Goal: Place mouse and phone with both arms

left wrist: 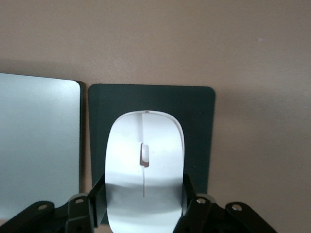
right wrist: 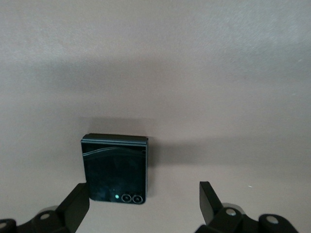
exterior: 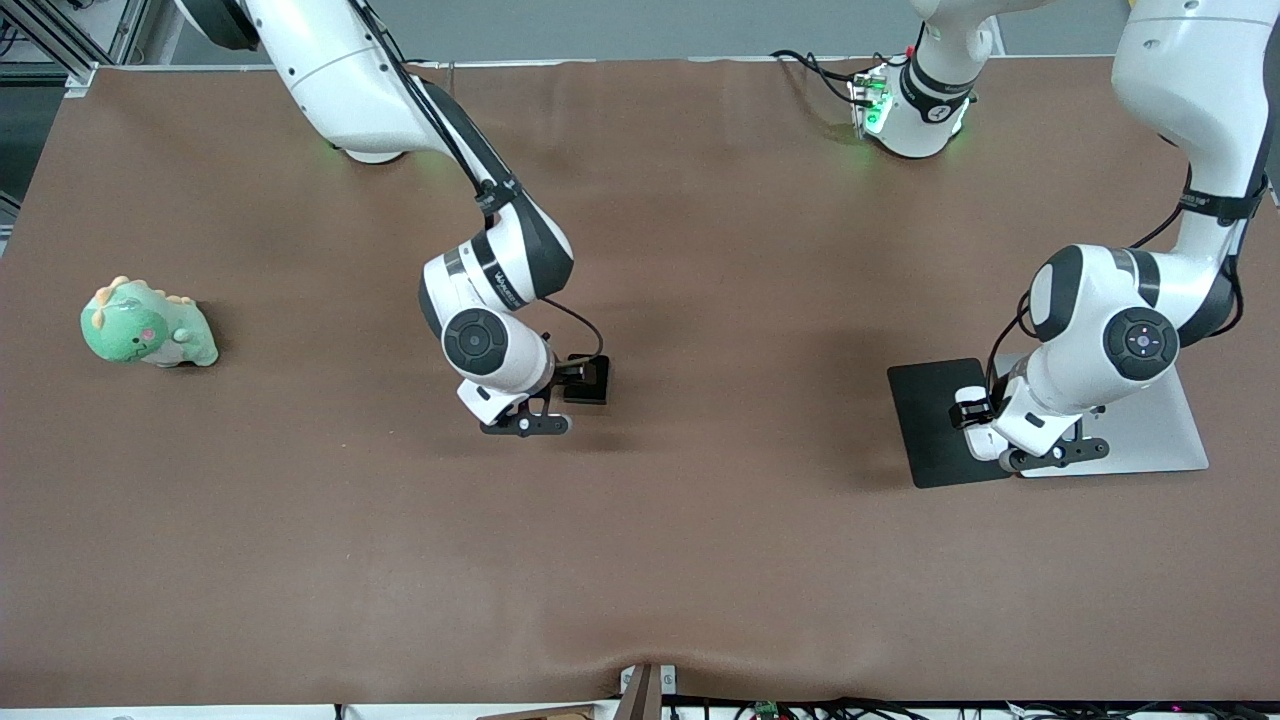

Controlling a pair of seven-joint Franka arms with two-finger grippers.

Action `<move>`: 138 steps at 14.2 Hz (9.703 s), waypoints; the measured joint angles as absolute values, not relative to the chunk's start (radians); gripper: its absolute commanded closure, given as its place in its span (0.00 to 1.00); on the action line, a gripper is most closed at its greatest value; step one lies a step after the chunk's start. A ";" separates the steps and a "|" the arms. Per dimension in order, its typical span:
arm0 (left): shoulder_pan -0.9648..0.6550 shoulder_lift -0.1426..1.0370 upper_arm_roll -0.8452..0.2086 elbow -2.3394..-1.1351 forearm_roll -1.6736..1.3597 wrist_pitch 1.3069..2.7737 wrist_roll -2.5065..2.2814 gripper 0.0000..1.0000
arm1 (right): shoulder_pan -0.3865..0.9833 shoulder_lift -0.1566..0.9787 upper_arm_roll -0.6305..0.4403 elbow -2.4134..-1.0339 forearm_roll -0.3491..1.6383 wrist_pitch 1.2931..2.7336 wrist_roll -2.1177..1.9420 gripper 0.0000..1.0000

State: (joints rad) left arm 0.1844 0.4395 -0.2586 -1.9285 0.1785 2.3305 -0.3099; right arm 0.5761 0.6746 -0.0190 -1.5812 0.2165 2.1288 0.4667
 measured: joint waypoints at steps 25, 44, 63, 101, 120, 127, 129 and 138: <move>0.224 0.466 -0.308 -1.925 0.180 2.451 -0.223 0.00 | 0.649 0.816 -0.029 -1.487 0.238 2.146 0.582 1.00; 0.224 0.177 -0.431 -1.475 0.137 1.582 -0.221 0.00 | 0.403 0.472 -0.052 -1.755 0.229 1.929 0.348 1.00; 0.269 0.089 -0.426 -1.525 0.051 1.584 -0.221 0.00 | -0.002 0.358 -0.066 -2.156 0.107 2.225 -0.109 1.00; 0.275 0.070 -0.426 -1.532 0.051 1.576 -0.227 0.00 | -0.124 0.386 -0.049 -1.520 0.097 1.592 -0.385 0.00; 0.153 0.026 -0.296 -1.530 0.051 1.528 -0.195 0.00 | -0.066 0.117 -0.045 -1.300 0.016 1.270 -0.196 0.00; 0.201 0.015 -0.286 -1.528 0.048 1.507 -0.113 0.00 | -0.006 -0.012 -0.030 -1.515 0.017 1.341 0.000 0.00; 0.212 0.014 -0.286 -1.527 0.047 1.502 -0.101 0.00 | -0.006 -0.019 -0.031 -1.521 0.017 1.344 -0.003 0.00; 0.207 0.004 -0.296 -1.527 0.004 1.498 -0.104 0.00 | -0.009 -0.071 -0.041 -1.598 0.015 1.416 -0.123 0.00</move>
